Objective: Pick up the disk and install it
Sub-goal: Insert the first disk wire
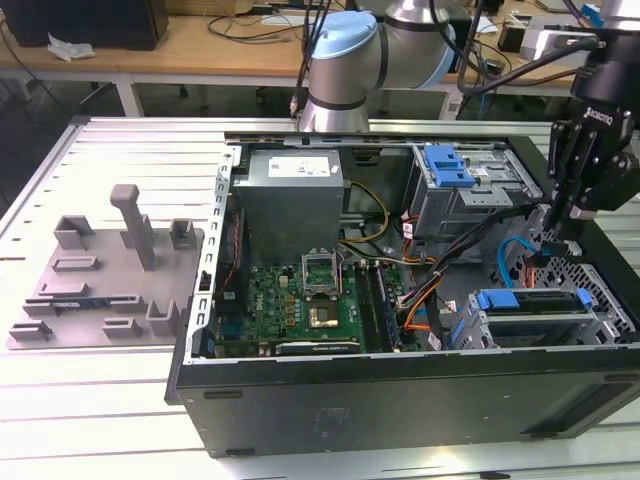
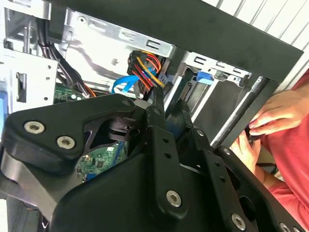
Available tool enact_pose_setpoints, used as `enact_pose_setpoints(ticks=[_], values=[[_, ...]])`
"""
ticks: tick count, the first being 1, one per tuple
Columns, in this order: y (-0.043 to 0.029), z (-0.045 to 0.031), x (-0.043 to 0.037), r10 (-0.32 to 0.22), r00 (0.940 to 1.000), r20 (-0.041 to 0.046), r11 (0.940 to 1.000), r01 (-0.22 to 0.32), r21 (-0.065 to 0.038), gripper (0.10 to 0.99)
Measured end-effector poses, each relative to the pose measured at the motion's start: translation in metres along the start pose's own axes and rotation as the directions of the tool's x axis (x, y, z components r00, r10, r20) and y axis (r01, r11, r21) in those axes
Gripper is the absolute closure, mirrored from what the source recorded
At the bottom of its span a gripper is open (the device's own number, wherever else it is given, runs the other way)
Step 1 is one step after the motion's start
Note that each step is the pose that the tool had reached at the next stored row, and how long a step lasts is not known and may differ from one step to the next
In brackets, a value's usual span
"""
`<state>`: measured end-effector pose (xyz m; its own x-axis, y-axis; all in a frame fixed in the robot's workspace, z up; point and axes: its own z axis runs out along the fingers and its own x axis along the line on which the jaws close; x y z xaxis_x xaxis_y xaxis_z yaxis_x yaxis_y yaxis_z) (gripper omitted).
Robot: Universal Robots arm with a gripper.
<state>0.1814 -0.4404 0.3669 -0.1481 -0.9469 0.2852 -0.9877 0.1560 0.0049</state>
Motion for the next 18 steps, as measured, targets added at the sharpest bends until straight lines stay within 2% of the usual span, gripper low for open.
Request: enact_pose_setpoints(ticks=[4,7,15,16,18], values=[[0.0001,0.0040,-0.0020,0.006,1.0000,-0.0015,1.0000,-0.006,-0.002,0.792],[0.0001,0.0063,-0.0027,0.012,0.9999,-0.0071,0.9999,-0.012,-0.002,0.792],[0.0001,0.0083,-0.0033,0.022,0.9997,-0.0076,0.9998,-0.022,-0.001,0.792],[0.0001,0.0084,-0.0033,0.027,0.9996,-0.0084,0.9996,-0.027,-0.002,0.792],[-0.0001,0.0086,-0.0034,0.062,0.9981,-0.0095,0.9980,-0.062,-0.013,0.792]])
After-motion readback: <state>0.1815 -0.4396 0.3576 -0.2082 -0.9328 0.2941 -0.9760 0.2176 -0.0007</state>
